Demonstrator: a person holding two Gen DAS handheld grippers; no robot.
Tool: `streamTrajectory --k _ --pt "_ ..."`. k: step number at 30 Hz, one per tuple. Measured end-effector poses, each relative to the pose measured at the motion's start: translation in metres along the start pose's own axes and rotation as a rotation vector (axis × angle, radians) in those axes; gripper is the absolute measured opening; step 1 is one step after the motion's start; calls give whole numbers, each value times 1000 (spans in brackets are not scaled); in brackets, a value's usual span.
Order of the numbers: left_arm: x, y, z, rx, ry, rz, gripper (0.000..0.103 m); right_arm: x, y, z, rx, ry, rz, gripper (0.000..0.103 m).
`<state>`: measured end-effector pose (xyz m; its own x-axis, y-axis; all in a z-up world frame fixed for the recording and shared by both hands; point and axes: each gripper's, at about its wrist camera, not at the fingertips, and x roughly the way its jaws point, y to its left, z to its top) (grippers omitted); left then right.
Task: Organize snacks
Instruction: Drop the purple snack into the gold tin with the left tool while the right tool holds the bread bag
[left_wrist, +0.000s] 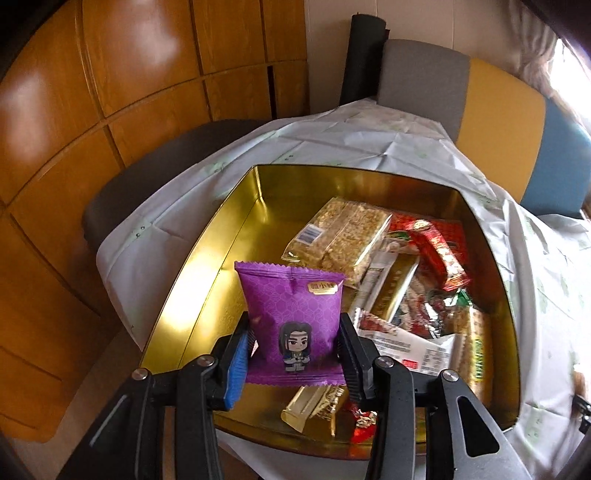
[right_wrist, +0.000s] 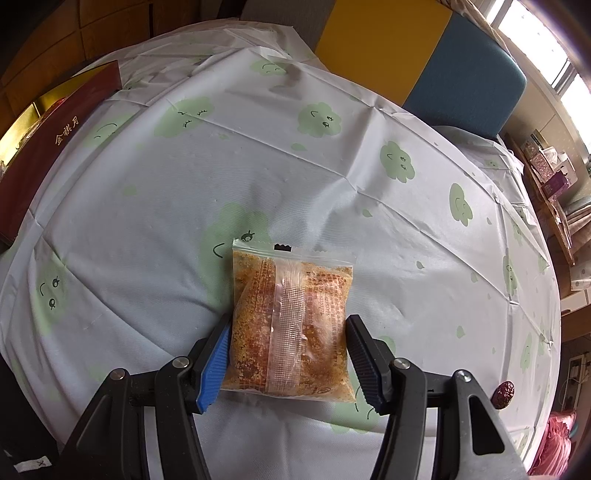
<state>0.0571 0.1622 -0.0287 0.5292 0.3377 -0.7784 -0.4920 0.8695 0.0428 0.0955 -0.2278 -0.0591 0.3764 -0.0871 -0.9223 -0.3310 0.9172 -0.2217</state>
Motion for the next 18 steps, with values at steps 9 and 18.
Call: streamTrajectory --k 9,18 --pt "19 6 -6 -9 26 6 45 1 -1 -1 -2 -5 1 61" --pt "9 3 -7 -10 -11 2 57 0 0 0 -6 -6 -4 61"
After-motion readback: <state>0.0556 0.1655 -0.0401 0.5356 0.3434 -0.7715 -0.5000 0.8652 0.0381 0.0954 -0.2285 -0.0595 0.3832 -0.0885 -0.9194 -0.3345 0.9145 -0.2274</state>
